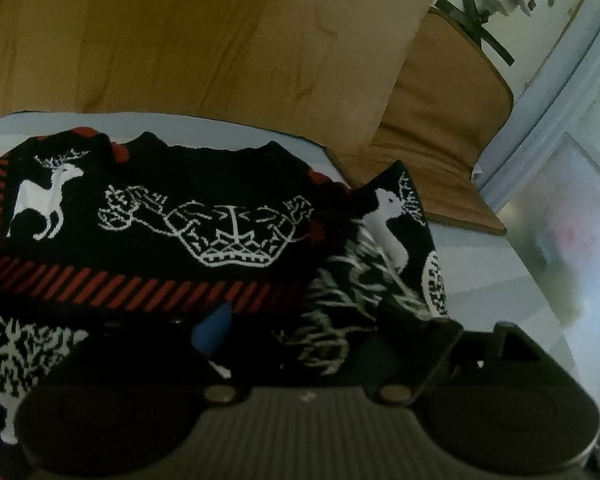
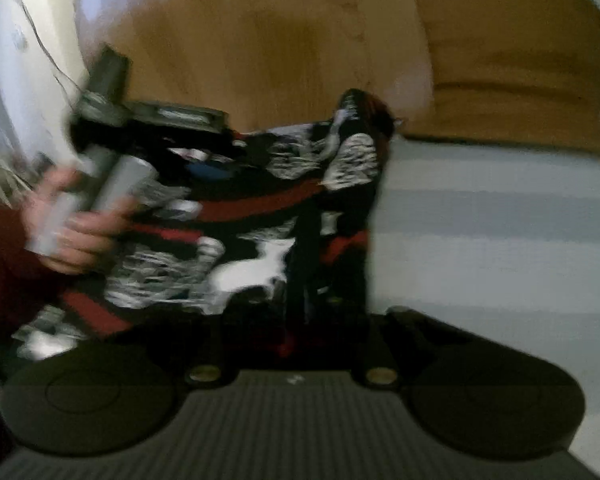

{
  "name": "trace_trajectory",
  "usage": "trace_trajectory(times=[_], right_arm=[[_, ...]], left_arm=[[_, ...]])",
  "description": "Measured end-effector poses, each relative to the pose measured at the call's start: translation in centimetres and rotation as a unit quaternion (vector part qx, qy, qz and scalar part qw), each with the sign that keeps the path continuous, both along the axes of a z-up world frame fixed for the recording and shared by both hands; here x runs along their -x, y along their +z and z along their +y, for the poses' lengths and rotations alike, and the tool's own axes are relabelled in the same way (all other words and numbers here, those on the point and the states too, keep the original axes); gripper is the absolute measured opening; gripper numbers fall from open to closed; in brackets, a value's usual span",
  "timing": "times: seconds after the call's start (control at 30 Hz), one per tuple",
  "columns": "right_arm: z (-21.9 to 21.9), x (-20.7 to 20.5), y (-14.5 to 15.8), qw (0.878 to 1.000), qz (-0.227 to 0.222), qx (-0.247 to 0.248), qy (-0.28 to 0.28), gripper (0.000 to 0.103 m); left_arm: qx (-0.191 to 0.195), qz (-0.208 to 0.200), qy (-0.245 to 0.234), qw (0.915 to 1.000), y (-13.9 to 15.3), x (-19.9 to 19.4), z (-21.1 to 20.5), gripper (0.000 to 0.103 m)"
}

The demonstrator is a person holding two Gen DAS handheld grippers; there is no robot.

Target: Fold small clothes

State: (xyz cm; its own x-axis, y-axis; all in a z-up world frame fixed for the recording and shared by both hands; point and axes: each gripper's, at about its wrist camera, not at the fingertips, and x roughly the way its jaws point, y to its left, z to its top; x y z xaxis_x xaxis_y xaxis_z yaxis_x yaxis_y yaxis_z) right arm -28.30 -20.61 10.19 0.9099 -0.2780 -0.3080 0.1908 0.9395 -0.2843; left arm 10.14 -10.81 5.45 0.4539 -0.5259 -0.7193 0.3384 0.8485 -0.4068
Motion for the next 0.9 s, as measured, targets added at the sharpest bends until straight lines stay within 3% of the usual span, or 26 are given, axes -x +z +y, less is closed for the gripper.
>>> trace_trajectory(times=[0.13, 0.2, 0.27, 0.3, 0.37, 0.43, 0.5, 0.53, 0.6, 0.67, 0.77, 0.8, 0.83, 0.87, 0.9], right_arm=[[2.7, 4.4, -0.7, 0.997, -0.018, -0.063, 0.031, 0.01], [3.5, 5.5, -2.3, 0.996, -0.001, -0.079, 0.034, 0.013], [3.9, 5.1, -3.2, 0.998, 0.037, -0.044, 0.012, 0.022], [3.9, 5.0, -2.9, 0.999, 0.037, -0.021, 0.003, 0.03], [3.5, 4.9, -0.9, 1.0, 0.002, 0.0, -0.009, 0.037], [2.9, 3.8, 1.8, 0.999, -0.037, 0.02, 0.002, 0.039], [1.7, 1.0, 4.7, 0.997, -0.075, 0.032, 0.001, 0.048], [0.8, -0.8, 5.8, 0.996, -0.088, 0.028, -0.002, 0.05], [-1.0, -4.9, 7.8, 0.994, -0.107, 0.013, -0.019, 0.066], [-2.8, -9.6, 9.3, 0.993, -0.114, -0.011, -0.036, 0.072], [-5.3, -14.8, 10.3, 0.992, -0.098, -0.073, -0.026, 0.071], [-5.8, -16.6, 10.2, 0.993, -0.076, -0.085, -0.019, 0.064], [-6.1, -18.1, 9.8, 0.996, -0.054, -0.071, -0.025, 0.046], [-6.2, -19.4, 9.2, 0.997, -0.037, -0.042, -0.046, 0.016], [-6.9, -20.6, 8.5, 0.997, -0.029, -0.022, -0.069, 0.015]], left_arm=[[0.004, 0.001, -0.001, 1.0, 0.0, -0.4, -0.3, 0.084], [0.007, -0.002, -0.008, 0.9999, -0.1, -0.8, -0.9, 0.084], [0.001, -0.005, -0.013, 0.9999, -0.4, -1.2, -1.9, 0.084], [-0.004, -0.007, -0.015, 0.9999, -0.4, -1.4, -2.3, 0.084], [-0.009, -0.01, -0.017, 0.9998, -0.3, -1.3, -2.8, 0.084], [0.001, -0.007, -0.023, 0.9997, -0.2, -0.8, -2.5, 0.084], [0.002, -0.006, -0.027, 0.9996, -0.1, -0.1, -2.2, 0.084], [-0.001, -0.008, -0.03, 0.9995, -0.1, 0.4, -2.2, 0.084], [-0.007, -0.006, -0.034, 0.9994, -0.1, 1.2, -2.3, 0.085], [-0.013, -0.014, -0.04, 0.999, -0.1, 2.3, -2.5, 0.089], [-0.018, -0.023, -0.044, 0.9986, -0.3, 3.4, -2.5, 0.09], [-0.019, -0.027, -0.044, 0.9985, -0.3, 3.7, -2.5, 0.09], [-0.022, -0.032, -0.045, 0.9982, -0.4, 3.9, -2.5, 0.09], [-0.027, -0.04, -0.047, 0.9978, -0.4, 4.1, -2.6, 0.087], [-0.033, -0.047, -0.047, 0.9973, -0.4, 4.2, -2.6, 0.083]])
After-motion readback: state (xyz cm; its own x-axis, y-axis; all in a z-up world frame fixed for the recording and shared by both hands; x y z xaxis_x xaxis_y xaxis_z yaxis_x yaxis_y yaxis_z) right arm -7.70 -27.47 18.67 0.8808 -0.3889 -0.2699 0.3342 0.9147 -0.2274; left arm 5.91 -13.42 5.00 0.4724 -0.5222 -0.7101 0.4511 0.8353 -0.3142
